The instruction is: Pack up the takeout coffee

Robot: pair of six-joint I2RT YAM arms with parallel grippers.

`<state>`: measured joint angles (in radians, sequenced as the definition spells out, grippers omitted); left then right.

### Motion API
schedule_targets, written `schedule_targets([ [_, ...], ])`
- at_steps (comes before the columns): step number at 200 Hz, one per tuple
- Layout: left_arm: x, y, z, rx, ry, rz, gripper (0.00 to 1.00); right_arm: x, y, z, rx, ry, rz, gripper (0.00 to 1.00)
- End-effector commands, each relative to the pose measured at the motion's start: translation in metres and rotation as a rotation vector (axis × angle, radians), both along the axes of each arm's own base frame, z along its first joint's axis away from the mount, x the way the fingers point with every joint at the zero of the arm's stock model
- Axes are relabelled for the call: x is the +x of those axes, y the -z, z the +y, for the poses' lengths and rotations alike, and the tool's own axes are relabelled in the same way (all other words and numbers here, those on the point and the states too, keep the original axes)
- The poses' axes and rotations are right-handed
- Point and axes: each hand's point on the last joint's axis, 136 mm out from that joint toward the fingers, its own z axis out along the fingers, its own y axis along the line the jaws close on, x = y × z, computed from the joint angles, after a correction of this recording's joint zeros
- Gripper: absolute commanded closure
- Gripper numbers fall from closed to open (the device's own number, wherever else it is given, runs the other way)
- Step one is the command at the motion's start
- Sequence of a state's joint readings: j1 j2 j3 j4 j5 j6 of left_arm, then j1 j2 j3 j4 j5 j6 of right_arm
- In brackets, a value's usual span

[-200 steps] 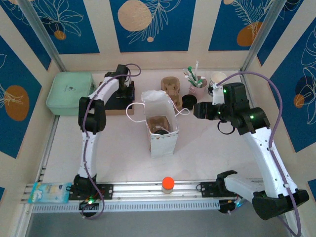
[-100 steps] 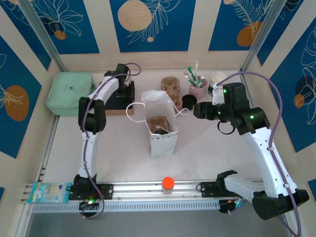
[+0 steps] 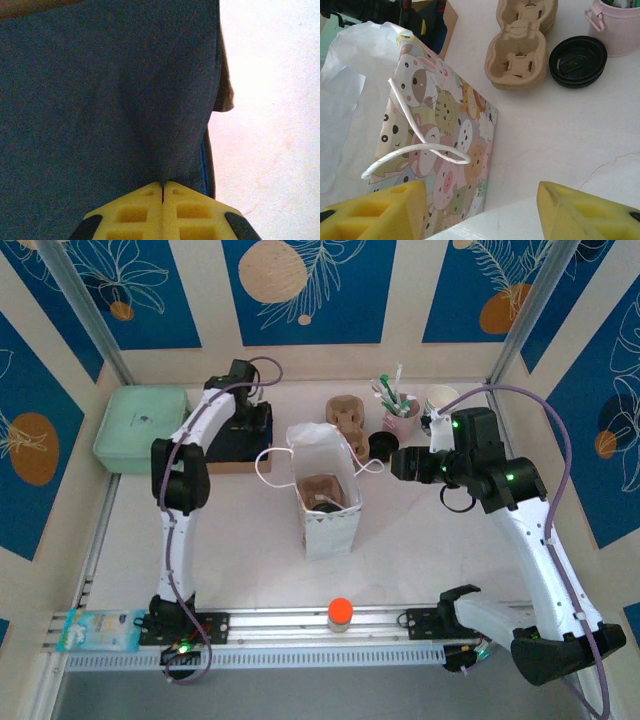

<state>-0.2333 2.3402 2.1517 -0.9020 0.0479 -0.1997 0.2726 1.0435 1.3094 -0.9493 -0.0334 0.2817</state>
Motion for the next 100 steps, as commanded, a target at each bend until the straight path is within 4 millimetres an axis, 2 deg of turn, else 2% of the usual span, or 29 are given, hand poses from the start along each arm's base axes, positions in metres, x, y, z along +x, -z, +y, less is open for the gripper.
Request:
schedule_targets([
  [1, -0.004, -0.028, 0.002, -0.021, 0.018, -0.026, 1.0, -0.002, -0.002, 0.003, 0.029, -0.006, 0.003, 0.4],
  [59, -0.012, -0.042, -0.008, -0.099, 0.042, -0.036, 1.0, -0.003, -0.002, 0.003, 0.031, -0.006, 0.003, 0.4],
  [100, -0.019, -0.057, -0.03, -0.256, 0.076, -0.035, 1.0, -0.004, -0.004, 0.003, 0.037, -0.006, 0.001, 0.4],
])
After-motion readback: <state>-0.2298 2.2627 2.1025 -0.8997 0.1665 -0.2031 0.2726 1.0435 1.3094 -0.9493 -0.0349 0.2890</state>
